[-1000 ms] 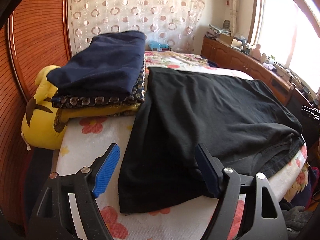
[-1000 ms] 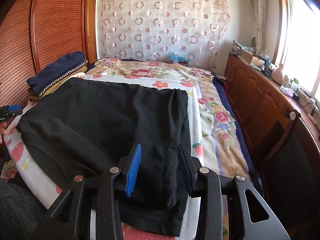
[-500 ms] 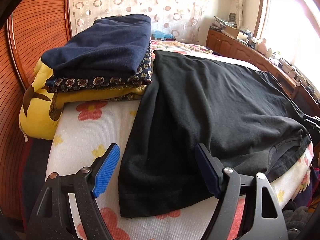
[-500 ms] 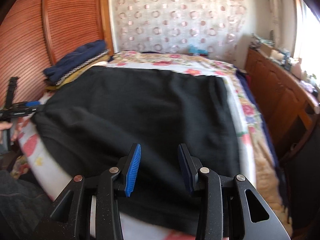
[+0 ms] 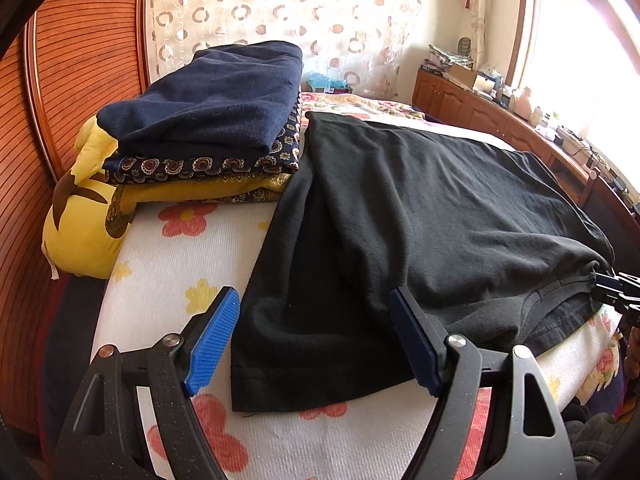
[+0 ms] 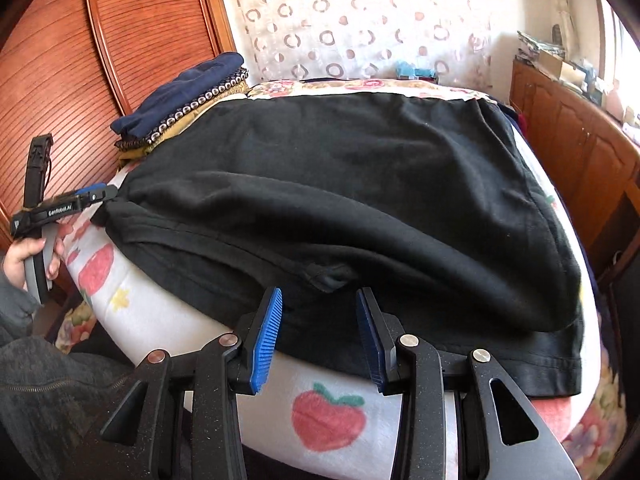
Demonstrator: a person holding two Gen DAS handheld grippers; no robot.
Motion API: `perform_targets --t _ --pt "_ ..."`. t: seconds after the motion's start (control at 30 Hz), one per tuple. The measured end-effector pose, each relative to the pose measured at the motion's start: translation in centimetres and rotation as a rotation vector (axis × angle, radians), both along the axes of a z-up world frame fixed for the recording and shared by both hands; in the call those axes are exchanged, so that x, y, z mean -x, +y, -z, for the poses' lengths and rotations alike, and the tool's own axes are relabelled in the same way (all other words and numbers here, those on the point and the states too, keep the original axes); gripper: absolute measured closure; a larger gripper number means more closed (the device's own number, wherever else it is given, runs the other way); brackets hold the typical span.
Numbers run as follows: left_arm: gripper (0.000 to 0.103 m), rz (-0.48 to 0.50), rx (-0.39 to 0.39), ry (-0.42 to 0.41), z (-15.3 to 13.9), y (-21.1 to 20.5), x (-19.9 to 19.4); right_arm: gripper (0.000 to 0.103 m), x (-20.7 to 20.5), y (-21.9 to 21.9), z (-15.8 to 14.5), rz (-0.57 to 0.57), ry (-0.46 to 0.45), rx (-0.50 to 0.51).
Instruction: Fold small clothes
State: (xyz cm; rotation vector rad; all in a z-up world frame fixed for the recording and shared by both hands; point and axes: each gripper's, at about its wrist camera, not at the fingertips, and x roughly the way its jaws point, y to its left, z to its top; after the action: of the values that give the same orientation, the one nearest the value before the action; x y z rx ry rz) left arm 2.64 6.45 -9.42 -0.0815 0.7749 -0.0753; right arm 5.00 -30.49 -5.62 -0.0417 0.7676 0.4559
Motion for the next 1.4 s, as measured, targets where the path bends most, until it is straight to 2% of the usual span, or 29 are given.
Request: perform_targets --t 0.1,0.17,0.37,0.77,1.07,1.1,1.27,1.4 --pt "0.025 -0.005 0.001 -0.006 -0.1 0.0 0.0 0.072 -0.3 0.5 0.1 -0.003 -0.009 0.006" --pt "0.025 -0.008 0.002 -0.008 -0.1 0.1 0.1 0.093 -0.5 0.8 0.2 -0.005 -0.012 0.02" --pt "0.025 -0.018 0.0 -0.009 0.1 0.2 -0.1 0.097 0.8 1.9 0.3 -0.082 -0.001 -0.011" --pt "0.025 -0.026 -0.013 -0.004 0.3 0.3 -0.4 0.096 1.4 1.2 -0.4 -0.084 -0.005 0.016" --pt "0.025 -0.035 -0.019 0.02 1.0 0.5 -0.7 0.092 2.1 0.7 -1.6 -0.01 -0.065 0.048" --pt "0.025 -0.036 -0.018 0.023 1.1 0.6 -0.8 0.09 2.1 0.6 -1.9 0.0 -0.074 0.054" --pt "0.025 -0.034 -0.005 0.037 1.5 0.7 -1.0 0.069 1.9 0.7 -2.5 0.022 -0.113 0.07" --pt "0.025 -0.015 0.017 0.043 1.5 0.8 -1.2 0.066 0.8 1.4 -1.7 0.031 -0.13 0.089"
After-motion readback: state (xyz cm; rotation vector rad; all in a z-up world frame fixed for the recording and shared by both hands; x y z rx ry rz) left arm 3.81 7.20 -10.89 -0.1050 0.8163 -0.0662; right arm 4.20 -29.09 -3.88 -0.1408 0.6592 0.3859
